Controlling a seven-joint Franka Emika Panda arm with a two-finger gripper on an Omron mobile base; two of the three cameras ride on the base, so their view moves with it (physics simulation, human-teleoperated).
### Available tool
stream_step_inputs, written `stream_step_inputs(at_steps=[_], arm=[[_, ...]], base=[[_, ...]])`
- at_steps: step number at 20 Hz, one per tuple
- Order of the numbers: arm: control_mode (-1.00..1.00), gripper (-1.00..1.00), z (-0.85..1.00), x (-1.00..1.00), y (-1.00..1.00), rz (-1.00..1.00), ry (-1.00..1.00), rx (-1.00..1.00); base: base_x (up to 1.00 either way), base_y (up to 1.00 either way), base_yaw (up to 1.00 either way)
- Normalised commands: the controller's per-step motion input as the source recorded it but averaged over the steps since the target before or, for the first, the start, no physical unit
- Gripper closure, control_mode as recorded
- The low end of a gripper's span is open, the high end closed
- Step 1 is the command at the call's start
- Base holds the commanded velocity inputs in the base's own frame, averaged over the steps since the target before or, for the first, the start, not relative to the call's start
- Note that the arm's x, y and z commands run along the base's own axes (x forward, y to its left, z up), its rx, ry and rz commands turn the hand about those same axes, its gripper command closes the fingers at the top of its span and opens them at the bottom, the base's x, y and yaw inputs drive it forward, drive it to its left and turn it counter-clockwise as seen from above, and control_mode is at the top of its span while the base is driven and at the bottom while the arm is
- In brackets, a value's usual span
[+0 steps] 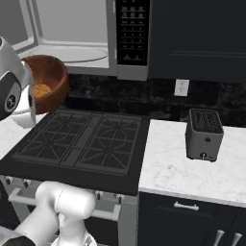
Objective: Open the microwave, place the bowl with waffle inside the microwave, then close the microwave door and turn it on.
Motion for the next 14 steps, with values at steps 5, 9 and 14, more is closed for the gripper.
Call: stream_step_inputs(at_steps=[5,9,14], arm=[[-1.0,1.0,1.0,0.02,0.23,-0.2,0.06,-0.13],[-1.0,1.0,0.37,0.58,0.39,-0.19,-0.07,-0.06],[-1.0,1.0,0.01,0.97,0.34,-0.06,-0.12,0.0]], base=[[0.0,0.0,0.0],[0.0,0.0,0.0],[0.0,0.0,0.0]])
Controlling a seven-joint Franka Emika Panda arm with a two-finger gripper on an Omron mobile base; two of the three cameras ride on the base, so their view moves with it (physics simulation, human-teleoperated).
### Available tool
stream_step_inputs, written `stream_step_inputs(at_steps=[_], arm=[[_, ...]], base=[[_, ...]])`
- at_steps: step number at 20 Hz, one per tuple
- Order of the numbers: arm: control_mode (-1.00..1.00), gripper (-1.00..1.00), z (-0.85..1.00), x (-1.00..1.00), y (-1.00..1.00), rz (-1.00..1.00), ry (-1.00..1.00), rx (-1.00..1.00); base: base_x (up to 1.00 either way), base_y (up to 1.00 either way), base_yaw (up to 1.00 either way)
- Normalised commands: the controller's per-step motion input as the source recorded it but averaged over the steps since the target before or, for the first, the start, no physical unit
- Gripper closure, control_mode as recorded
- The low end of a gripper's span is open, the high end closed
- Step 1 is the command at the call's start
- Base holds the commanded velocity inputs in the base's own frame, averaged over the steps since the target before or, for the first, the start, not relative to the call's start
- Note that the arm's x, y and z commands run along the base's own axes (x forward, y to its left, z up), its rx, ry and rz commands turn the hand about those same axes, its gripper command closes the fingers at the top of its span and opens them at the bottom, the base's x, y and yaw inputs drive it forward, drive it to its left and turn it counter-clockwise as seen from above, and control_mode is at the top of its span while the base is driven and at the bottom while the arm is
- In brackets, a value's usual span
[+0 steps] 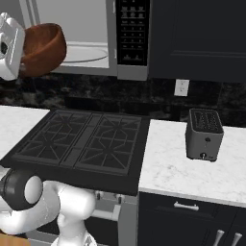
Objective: Open the microwave, place the bowl with waffle inside the microwave, then close the microwave door and turn it on.
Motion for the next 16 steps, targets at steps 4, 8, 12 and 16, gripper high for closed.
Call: stream_step_inputs(at_steps=[4,8,12,16], arm=[[-1.0,1.0,0.0,1.0,0.28,0.0,-0.07,0.02],[-1.0,1.0,0.0,0.99,0.05,0.0,-0.09,0.04],[-1.0,1.0,0.0,1.0,0.0,0.0,-0.02,0.03],[-1.0,1.0,-0.11,1.0,0.01,0.0,0.0,0.0]], base=[[0.0,0.0,0.0],[0.0,0.0,0.0],[0.0,0.0,0.0],[0.0,0.0,0.0]])
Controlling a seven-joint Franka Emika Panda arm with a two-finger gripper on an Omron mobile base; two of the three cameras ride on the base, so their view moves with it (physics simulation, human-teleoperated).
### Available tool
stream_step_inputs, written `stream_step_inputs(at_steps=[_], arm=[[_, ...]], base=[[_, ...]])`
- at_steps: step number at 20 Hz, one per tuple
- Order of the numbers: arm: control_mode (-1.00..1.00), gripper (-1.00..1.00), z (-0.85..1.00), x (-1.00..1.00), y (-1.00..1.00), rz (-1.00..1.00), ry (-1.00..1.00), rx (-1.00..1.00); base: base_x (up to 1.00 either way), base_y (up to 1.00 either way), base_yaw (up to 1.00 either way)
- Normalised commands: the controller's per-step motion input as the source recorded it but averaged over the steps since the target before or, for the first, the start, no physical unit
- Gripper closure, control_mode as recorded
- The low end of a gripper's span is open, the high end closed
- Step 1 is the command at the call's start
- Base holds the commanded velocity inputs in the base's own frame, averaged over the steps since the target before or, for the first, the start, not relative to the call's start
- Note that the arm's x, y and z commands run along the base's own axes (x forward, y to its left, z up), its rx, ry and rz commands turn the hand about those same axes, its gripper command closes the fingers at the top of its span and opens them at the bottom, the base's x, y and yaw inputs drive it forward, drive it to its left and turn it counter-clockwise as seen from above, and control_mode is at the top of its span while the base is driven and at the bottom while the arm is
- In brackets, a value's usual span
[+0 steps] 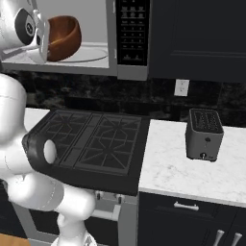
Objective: Open the microwave, place the bowl with waffle inside the microwave, then close the microwave door and turn it on.
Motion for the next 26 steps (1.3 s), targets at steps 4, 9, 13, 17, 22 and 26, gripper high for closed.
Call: stream_step_inputs(at_steps=[4,9,13,17,22,26], arm=[[-1.0,1.0,-0.09,0.89,0.01,0.0,0.0,0.0],[-1.0,1.0,-0.04,0.76,0.05,0.0,0.0,0.0],[-1.0,1.0,-0.16,0.55,0.11,0.0,0.0,0.0],[-1.0,1.0,-0.21,0.51,0.16,0.0,0.0,0.0],[-1.0,-1.0,-0.13,0.39,0.11,0.0,-0.08,0.0],[-1.0,-1.0,-0.19,0.16,0.03,0.0,-0.3,0.06]], base=[[0.0,0.0,0.0],[0.0,0.0,0.0],[0.0,0.0,0.0],[0.0,0.0,0.0],[0.0,0.0,0.0],[0.0,0.0,0.0]])
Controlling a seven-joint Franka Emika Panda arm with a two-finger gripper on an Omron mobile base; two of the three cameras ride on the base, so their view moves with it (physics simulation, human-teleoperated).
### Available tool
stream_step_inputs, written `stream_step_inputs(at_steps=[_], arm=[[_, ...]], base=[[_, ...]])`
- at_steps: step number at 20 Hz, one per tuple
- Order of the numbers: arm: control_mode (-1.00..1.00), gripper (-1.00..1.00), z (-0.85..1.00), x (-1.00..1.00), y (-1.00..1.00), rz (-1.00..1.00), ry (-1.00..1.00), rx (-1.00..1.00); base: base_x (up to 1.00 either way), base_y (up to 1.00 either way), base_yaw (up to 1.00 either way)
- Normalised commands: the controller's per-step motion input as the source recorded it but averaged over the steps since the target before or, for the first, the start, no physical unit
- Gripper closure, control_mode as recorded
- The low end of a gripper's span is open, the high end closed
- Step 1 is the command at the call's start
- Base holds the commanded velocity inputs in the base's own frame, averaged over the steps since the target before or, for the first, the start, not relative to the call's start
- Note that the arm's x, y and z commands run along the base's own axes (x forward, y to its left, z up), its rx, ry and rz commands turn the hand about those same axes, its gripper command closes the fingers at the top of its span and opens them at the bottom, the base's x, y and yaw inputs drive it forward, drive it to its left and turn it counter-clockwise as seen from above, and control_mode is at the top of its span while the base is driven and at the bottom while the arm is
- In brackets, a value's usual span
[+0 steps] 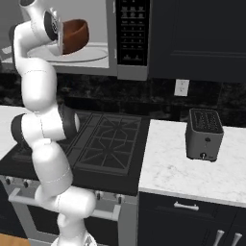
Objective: Open the microwave, place the bowl with waffle inside the microwave, then close the microwave door and turn it on.
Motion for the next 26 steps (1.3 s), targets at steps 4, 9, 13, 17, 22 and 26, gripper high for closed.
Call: stream_step_inputs(at_steps=[4,9,13,17,22,26], arm=[[-1.0,-1.0,-0.13,0.08,0.0,0.0,-0.4,0.12],[-1.0,-1.0,-0.08,-0.47,-0.18,0.05,-0.65,0.23],[-1.0,-1.0,-0.29,-1.0,-0.54,0.06,-0.65,0.28],[-1.0,-1.0,-0.03,-1.0,-0.53,0.0,-0.3,0.16],[-1.0,-1.0,0.01,-1.0,-0.4,-0.06,-0.1,-0.05],[-1.0,-1.0,0.12,-0.98,-0.18,-0.28,0.24,-0.23]], base=[[0.0,0.0,0.0],[0.0,0.0,0.0],[0.0,0.0,0.0],[0.0,0.0,0.0],[0.0,0.0,0.0],[0.0,0.0,0.0]])
